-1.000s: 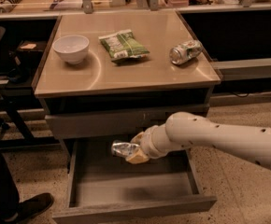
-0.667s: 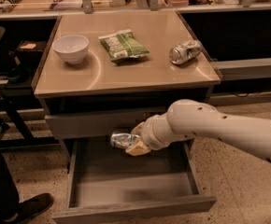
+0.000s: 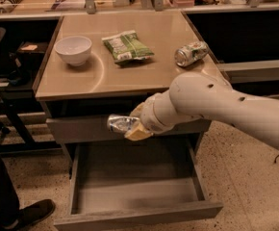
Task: Pick redbull can from middle drawer and place on counter
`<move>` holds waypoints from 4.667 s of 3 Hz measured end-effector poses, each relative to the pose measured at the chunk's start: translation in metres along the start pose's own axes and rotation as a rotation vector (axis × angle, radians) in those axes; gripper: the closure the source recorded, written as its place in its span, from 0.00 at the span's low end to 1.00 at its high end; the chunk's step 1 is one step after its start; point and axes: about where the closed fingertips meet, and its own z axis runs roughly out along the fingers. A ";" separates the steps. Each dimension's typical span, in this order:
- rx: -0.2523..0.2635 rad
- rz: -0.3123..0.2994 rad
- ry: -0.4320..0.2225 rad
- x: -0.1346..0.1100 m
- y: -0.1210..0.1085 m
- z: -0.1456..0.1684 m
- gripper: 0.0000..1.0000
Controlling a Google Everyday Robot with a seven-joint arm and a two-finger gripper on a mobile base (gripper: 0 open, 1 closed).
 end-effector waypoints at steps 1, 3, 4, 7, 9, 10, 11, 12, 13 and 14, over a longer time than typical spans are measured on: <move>0.003 -0.002 -0.001 -0.001 -0.001 -0.001 1.00; 0.093 -0.064 -0.005 -0.035 -0.040 -0.047 1.00; 0.103 -0.103 -0.006 -0.053 -0.065 -0.058 1.00; 0.069 -0.140 -0.035 -0.082 -0.122 -0.046 1.00; 0.024 -0.159 -0.056 -0.092 -0.153 -0.020 1.00; 0.004 -0.162 -0.057 -0.093 -0.164 -0.009 1.00; -0.023 -0.154 -0.060 -0.088 -0.170 0.004 1.00; -0.052 -0.146 -0.064 -0.085 -0.171 0.017 1.00; -0.053 -0.146 -0.064 -0.085 -0.171 0.018 0.81; -0.053 -0.146 -0.064 -0.085 -0.171 0.018 0.59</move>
Offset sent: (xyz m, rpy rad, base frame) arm 0.0163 -0.0125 0.0548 -0.0027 -0.0923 -0.0312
